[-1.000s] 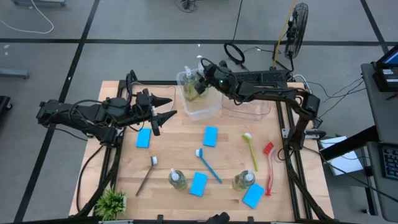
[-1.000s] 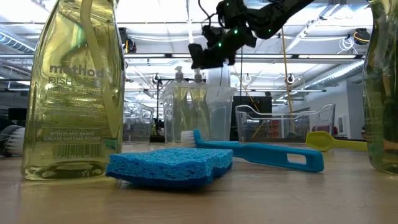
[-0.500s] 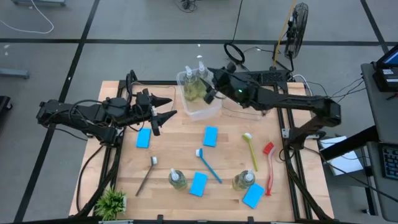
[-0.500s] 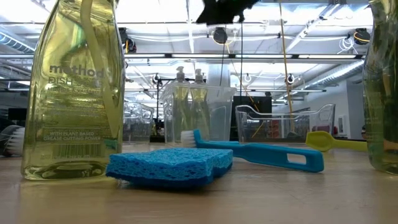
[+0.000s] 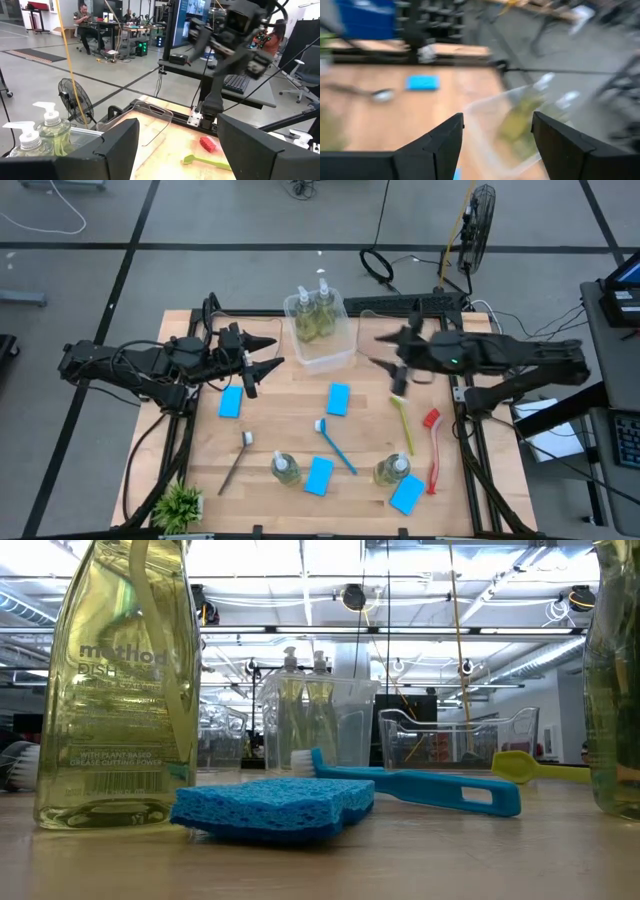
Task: Pick & Place Kitchen Sink Supplies
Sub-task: Put the dish soap into the white bin
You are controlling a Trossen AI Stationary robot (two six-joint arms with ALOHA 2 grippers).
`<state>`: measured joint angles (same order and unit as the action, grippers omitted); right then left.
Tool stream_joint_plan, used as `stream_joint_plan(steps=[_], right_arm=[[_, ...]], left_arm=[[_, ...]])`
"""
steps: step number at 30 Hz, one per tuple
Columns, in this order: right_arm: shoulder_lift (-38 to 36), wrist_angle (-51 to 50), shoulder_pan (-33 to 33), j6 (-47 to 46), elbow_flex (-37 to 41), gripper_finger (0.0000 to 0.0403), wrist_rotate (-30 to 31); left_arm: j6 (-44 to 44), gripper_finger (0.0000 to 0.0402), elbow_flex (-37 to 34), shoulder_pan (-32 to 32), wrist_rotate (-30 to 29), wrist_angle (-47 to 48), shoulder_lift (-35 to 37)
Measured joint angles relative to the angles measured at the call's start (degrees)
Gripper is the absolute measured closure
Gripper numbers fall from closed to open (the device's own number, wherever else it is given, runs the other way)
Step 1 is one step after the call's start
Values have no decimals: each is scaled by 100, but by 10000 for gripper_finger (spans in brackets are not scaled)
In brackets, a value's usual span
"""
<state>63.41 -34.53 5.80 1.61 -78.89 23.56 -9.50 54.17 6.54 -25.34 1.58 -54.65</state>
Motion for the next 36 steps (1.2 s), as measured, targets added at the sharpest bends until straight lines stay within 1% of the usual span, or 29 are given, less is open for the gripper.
stream_joint_plan(steps=[2,7,9,12,17,22,26,31,36], right_arm=[[-219,-399,188,-317,0,180,-504],[-600,-1140,554,-1195,0,183,-2021],[-686,-1371,693,-1571,0,183,-2440],[-780,-1795,903,-2018,0,183,-2794],[-889,-2492,1269,-2566,20,183,-2825],[-1078,-2529,1645,-2845,359,184,-2834],[-1247,-2469,1921,-3033,819,182,-2834],[-1474,-1831,2210,-3161,1680,182,-2836],[-1689,-608,2354,-3130,2606,183,-2836]], left_arm=[[0,133,0,-1,0,0,0],[2,133,0,0,0,0,0],[2,133,0,0,0,0,0],[3,133,0,-1,0,0,0],[4,133,0,0,0,-2,0],[7,133,0,-2,0,-2,0],[7,133,0,0,0,-3,0],[7,133,0,-2,0,-5,0],[7,133,0,-2,0,-7,0]])
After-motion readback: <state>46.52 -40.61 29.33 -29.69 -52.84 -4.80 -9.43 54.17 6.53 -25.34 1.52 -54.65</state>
